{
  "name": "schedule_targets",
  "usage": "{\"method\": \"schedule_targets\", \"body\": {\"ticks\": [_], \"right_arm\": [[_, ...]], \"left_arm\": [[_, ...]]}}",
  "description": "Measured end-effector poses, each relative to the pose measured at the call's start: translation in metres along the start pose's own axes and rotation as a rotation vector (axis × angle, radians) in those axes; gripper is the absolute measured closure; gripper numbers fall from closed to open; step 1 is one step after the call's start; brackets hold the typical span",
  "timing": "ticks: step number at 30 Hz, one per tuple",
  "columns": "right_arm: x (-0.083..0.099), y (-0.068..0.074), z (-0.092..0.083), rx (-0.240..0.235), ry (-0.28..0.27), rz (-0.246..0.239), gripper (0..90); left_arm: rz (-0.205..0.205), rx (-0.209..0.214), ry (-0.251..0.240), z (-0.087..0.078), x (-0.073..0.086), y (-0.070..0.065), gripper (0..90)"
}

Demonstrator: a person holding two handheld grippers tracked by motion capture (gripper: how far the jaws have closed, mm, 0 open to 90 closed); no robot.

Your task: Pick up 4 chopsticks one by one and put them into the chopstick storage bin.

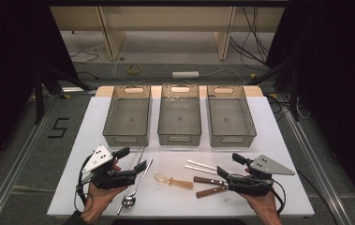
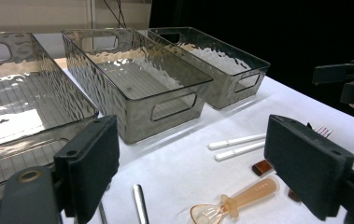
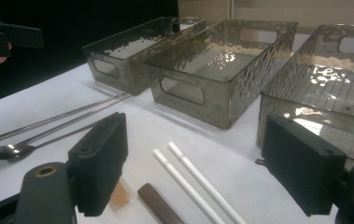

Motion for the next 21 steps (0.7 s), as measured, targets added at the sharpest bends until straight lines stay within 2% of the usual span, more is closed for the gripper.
{"method": "schedule_targets", "body": {"ticks": [16, 17, 18, 19, 21], "right_arm": [[0.0004, -0.0045, -0.0007, -0.004, 0.030, -0.007, 25.4], [0.0006, -0.0042, -0.0006, -0.007, 0.032, -0.008, 25.4], [0.0007, -0.0038, -0.0005, -0.009, 0.034, -0.010, 25.4], [0.0009, -0.0034, -0.0003, -0.009, 0.036, -0.013, 25.4], [0.0015, -0.0027, 0.0001, -0.009, 0.044, -0.020, 25.4]], "left_arm": [[-0.008, -0.010, 0.002, -0.0005, -0.0006, 0.0021, 17.6], [0.000, -0.032, 0.024, -0.0004, 0.0003, 0.0047, 17.6], [0.000, -0.032, 0.024, -0.0004, 0.0003, 0.0047, 17.6], [-0.002, -0.049, 0.050, -0.0003, 0.0012, 0.0076, 17.6], [-0.010, -0.052, 0.066, 0.0002, 0.0021, 0.0097, 17.8]]}}
Point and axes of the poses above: each handheld gripper's, and its own axes: z roughly forward along the jaws, x roughly out of its underside, y roughly to its left, the point moved 10 cm from there along z, roughly forward along the jaws, and after that the axes turned 14 degrees about y, right-handed, at the moved point
